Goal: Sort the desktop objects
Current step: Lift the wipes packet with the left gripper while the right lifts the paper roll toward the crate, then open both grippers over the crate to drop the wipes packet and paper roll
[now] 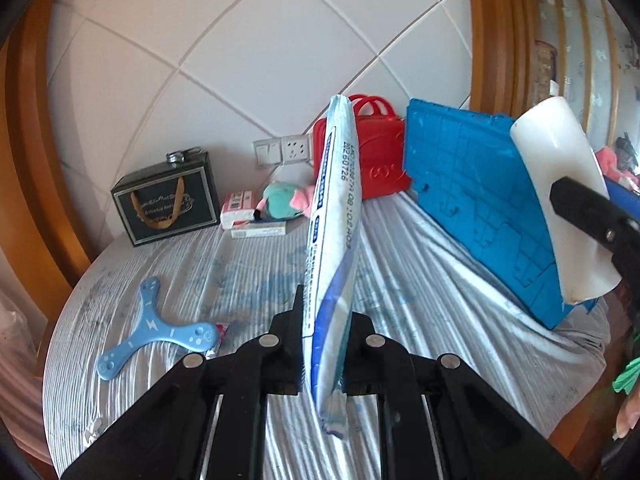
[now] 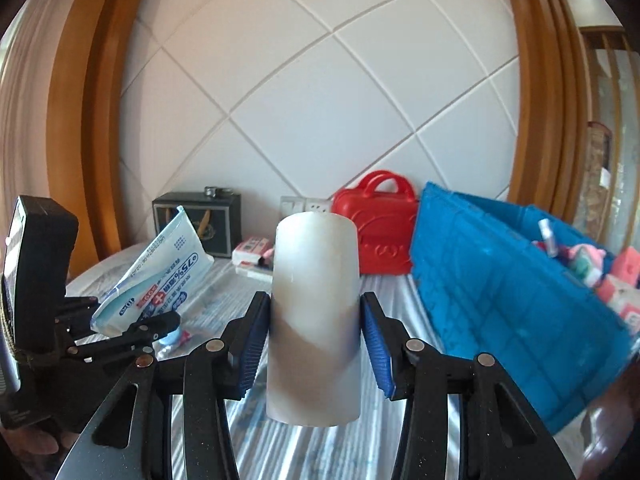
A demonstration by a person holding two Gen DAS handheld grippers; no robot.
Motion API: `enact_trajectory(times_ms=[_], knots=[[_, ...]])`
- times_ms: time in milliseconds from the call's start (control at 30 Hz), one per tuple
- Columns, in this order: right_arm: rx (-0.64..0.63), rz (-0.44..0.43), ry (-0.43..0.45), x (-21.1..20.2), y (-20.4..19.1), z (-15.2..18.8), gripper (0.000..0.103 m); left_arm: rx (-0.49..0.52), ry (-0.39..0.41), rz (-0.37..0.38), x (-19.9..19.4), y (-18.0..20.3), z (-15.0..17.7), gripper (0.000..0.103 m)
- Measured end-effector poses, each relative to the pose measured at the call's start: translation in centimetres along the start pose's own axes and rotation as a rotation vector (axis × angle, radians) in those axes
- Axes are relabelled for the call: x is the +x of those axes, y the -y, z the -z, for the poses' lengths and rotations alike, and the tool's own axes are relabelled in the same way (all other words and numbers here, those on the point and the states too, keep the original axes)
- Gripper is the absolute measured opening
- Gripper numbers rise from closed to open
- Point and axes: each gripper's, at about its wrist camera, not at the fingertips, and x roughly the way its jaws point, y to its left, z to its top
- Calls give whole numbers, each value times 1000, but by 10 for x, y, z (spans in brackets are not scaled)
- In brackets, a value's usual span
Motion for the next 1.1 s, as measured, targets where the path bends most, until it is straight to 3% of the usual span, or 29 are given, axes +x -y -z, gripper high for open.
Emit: enact_trajectory(times_ms=[267, 400, 500, 667, 800, 1100], knots=[[78, 160, 166, -81, 95, -32, 45, 65, 175, 103, -41, 92, -46, 12], [115, 218, 232, -96, 173, -33, 45, 86, 277, 154, -50, 165, -79, 12], [136, 231, 274, -102, 241, -31, 45, 95, 333, 153, -47, 228, -105, 12], [135, 226, 279, -96, 338, -28, 45, 104, 311, 159, -21, 325, -138, 12], [136, 206, 253, -79, 392, -23, 45, 124, 261, 145, 1, 376, -150, 12], [158, 184, 225, -59, 441, -6, 45, 171, 229, 113, 22, 433, -161, 12]])
